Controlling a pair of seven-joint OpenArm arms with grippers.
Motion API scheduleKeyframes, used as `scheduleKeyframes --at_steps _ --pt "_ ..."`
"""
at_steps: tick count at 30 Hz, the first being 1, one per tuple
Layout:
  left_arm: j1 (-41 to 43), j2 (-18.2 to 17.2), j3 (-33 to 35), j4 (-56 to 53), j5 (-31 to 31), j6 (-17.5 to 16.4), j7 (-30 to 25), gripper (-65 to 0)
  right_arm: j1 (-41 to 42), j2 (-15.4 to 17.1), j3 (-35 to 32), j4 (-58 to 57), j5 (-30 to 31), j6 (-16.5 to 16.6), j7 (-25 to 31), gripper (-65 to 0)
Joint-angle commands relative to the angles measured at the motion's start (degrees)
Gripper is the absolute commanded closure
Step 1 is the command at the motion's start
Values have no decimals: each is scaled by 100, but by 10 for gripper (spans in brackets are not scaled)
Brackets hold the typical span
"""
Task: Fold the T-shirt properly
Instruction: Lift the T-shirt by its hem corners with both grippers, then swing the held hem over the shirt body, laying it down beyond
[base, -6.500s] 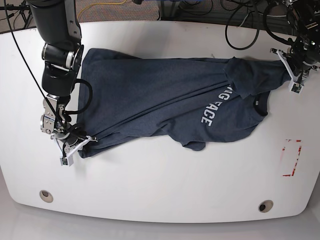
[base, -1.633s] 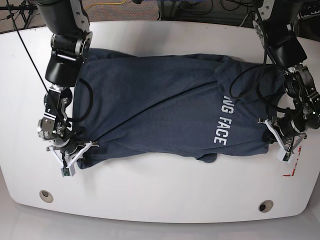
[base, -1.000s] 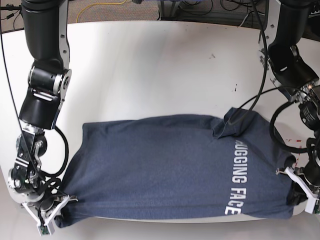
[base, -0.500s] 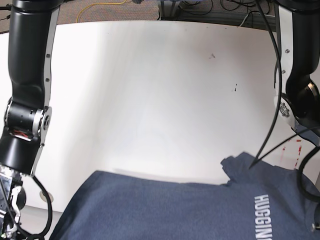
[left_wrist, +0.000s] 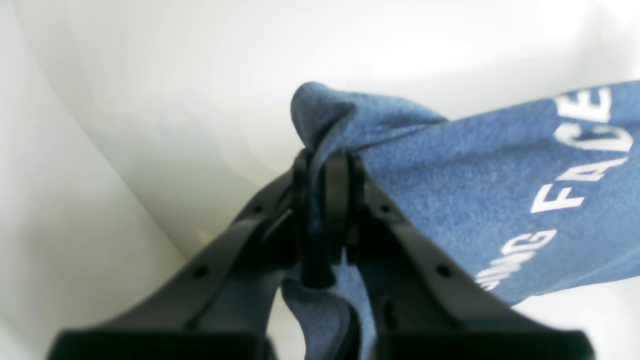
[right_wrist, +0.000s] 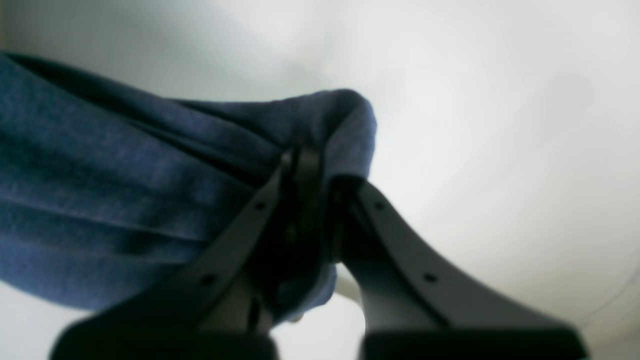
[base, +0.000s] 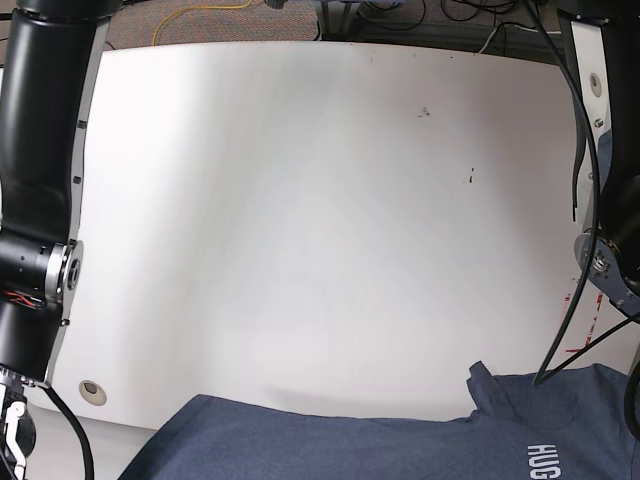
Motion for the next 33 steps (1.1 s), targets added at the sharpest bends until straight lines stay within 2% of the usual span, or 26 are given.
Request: scheduleKeyframes --at_steps 1,10,14,19,27,33 --pt "18 -9 5 70 -53 28 -149 -1 226 171 44 129 -10 -36 -15 0" --pt "1012 0 5 571 -61 1 -132 -1 -891 479 290 1078 174 -36 -288 0" --pt "1671 0 -12 896 -70 -16 -132 -1 -1735 505 650 1738 183 -27 -587 0" --pt "2515 0 -320 1292 -88 -25 -123 -1 -2913 514 1099 2450 157 -27 -631 0" --pt "4185 -44 -760 1722 -993 -8 -123 -1 -4689 462 1679 3373 166 -27 -640 0" --pt "5398 -44 -1076 2048 -1450 10 9 -1 -5823 119 2145 3979 148 -27 -640 0"
